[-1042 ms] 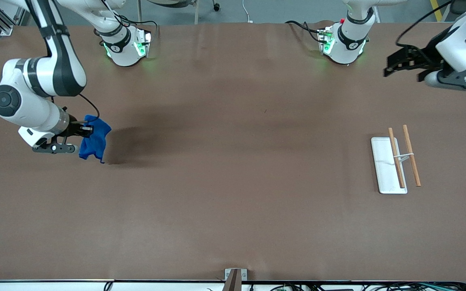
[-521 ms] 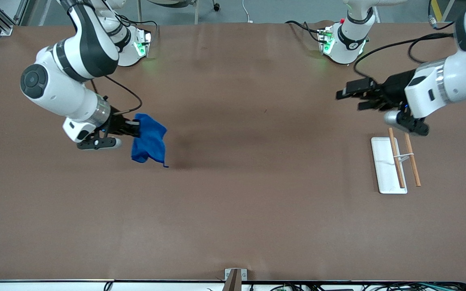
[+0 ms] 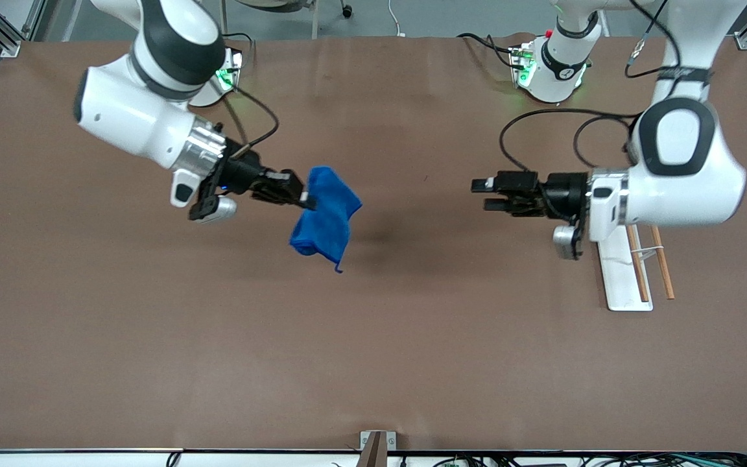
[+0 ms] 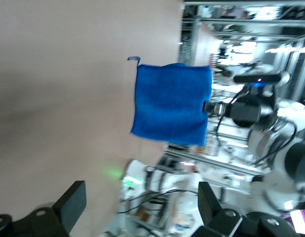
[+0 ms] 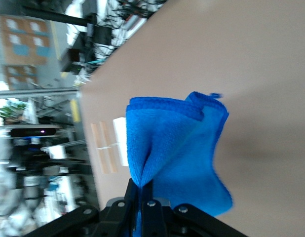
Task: Right arm passes towel to left arm to hang
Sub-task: 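Carry the towel toward center while the left gripper reaches toward it, then grasp the hanging towel's edge with the left gripper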
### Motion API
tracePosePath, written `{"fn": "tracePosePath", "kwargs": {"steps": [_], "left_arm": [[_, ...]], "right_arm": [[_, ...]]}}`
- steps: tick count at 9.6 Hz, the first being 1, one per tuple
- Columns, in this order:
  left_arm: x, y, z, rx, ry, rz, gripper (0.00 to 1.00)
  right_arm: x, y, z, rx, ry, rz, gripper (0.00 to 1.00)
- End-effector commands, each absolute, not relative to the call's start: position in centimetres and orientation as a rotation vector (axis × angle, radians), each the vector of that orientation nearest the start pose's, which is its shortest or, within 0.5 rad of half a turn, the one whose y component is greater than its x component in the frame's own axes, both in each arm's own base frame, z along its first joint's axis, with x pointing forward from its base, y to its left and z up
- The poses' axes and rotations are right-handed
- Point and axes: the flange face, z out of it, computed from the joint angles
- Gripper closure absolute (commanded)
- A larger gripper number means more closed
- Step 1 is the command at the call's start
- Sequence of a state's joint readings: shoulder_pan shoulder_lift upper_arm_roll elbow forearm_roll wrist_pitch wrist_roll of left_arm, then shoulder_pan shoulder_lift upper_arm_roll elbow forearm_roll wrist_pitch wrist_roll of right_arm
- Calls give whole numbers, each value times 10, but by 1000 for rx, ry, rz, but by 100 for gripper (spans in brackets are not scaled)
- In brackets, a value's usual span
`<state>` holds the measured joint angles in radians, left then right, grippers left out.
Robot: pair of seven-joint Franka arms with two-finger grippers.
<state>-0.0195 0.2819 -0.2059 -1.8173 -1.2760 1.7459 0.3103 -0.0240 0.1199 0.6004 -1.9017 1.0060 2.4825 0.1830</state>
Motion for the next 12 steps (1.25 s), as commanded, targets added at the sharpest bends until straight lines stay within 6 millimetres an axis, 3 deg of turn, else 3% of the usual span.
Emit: {"fn": "tracePosePath", "kwargs": {"steps": [1,2,6,12], "left_arm": [[582,-233,378,1667,78,-382,1],[582,-237,357,1587,91,-444,1],[585,-245,314,1312,139,-532,0],[586,-279,330,1152,174,-518,3]], "right_arm": [[538,358,519,-1973,445,-25,100],[536,368,529,-1894,478,14,100],[529,386,561,-1720,535,88,100],[517,402,573,-1697,543,64,100]]}}
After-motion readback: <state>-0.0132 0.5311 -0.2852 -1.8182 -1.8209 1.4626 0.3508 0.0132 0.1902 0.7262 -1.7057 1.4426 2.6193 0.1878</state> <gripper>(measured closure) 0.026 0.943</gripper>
